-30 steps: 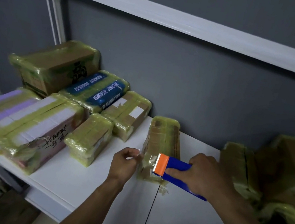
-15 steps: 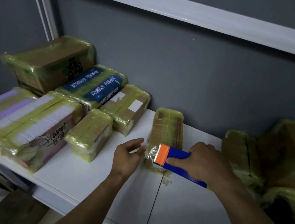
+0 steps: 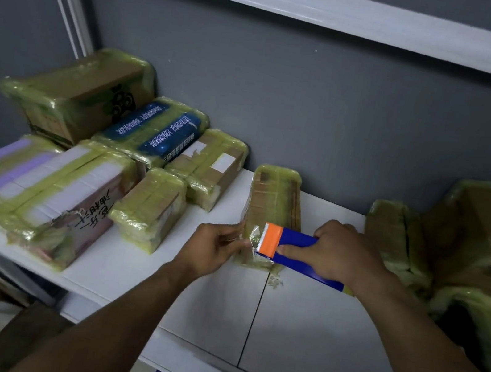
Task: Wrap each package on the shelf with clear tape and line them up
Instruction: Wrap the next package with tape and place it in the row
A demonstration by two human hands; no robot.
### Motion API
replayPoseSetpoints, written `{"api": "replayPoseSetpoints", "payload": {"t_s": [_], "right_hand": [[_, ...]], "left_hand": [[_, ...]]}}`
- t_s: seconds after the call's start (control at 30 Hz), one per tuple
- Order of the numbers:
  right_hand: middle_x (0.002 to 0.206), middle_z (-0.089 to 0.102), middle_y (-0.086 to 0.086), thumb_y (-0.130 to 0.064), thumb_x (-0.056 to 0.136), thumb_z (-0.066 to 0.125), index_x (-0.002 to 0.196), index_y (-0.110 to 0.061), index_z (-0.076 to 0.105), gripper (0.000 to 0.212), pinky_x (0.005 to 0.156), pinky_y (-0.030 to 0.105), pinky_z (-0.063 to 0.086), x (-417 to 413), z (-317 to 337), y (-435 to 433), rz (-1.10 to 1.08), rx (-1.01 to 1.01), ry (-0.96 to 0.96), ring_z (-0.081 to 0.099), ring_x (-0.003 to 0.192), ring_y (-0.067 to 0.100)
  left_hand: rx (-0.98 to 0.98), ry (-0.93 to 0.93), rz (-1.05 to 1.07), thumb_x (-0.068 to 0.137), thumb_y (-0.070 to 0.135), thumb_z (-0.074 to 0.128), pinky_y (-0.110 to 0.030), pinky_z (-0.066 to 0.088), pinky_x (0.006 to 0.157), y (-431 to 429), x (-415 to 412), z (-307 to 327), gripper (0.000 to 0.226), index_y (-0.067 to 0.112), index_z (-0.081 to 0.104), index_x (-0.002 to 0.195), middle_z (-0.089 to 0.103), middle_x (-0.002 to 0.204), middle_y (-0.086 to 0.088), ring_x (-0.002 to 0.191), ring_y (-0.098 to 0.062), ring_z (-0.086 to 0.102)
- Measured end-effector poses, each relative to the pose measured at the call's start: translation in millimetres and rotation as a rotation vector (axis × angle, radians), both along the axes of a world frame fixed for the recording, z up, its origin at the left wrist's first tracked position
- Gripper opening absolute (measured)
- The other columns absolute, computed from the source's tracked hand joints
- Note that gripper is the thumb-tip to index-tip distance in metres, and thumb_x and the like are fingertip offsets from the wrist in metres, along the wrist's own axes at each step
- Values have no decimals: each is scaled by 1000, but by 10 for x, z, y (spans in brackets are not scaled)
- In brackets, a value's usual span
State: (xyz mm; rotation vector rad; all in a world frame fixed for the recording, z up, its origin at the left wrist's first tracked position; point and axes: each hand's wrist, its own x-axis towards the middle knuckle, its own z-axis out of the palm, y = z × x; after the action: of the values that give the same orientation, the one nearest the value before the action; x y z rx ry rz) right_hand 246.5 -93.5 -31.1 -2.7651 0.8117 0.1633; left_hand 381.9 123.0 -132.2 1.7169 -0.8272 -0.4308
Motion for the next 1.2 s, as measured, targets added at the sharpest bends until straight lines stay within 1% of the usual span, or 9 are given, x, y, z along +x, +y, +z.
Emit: {"api": "replayPoseSetpoints", "payload": {"t_s": [0.1,0.17,0.23,0.37,0.5,0.57,0.73,0.97,1.2], "right_hand": [[72,59,-12,-97,58,61,81,-30,47,73,51,21,44,-32,-15,9,-2,14,8,62,62,11],[73,59,-11,-95,60,63,86,-30,50,72,53,22,47,-44,-13,9,1,15,1,63,64,12],[74,58,-11,-92,62,65,92,-28,53,72,56,24,50,-49,-6,2,0,19,0,63,66,12],[75,58,-10,-92,63,65,94,-26,54,74,59,26,53,-47,17,-9,3,18,6,64,69,13],[76,58,-11,-91,64,64,96,-26,53,73,61,25,54,-40,-4,-35,18,36,4,64,70,14],[76,59,-11,-92,64,64,94,-27,53,72,58,24,51,-45,-17,-46,19,24,-8,64,69,13],[73,59,-12,-93,63,64,85,-30,50,68,52,20,45,-63,-28,-40,43,14,-41,62,64,10],[76,62,-10,-97,56,61,80,-28,50,74,60,24,55,-129,95,-147,66,-12,-1,65,66,13],[74,54,-8,-106,44,26,85,-25,56,95,55,23,37,-198,246,-280,141,-260,18,52,62,12]], "left_hand": [[58,-214,27,85,59,71,-28,58,93,72,2,72,48,61,55,130,65,123,31,111,4,66],[14,-408,17,86,63,66,-23,54,97,121,-11,81,62,47,50,144,55,144,23,127,0,58],[2,-563,-1,91,59,64,-26,51,102,136,-3,100,58,32,59,142,49,152,16,135,-3,51],[64,-732,32,91,52,67,-39,58,89,81,41,175,45,27,72,126,64,137,10,121,-12,62],[103,-863,59,90,43,71,-37,58,65,12,57,173,31,27,76,117,68,120,8,104,-14,66],[98,-886,82,90,40,72,-36,58,63,-33,61,152,27,26,78,112,69,118,8,103,-15,66],[54,-805,79,88,32,78,-34,60,83,-34,42,98,30,20,77,116,71,123,6,110,-13,67],[68,-750,24,91,24,76,-32,59,90,-10,56,149,28,17,76,117,72,121,5,108,-12,69],[124,-740,24,97,22,67,-37,60,81,-32,80,192,26,15,72,121,71,117,1,99,-20,71]]}}
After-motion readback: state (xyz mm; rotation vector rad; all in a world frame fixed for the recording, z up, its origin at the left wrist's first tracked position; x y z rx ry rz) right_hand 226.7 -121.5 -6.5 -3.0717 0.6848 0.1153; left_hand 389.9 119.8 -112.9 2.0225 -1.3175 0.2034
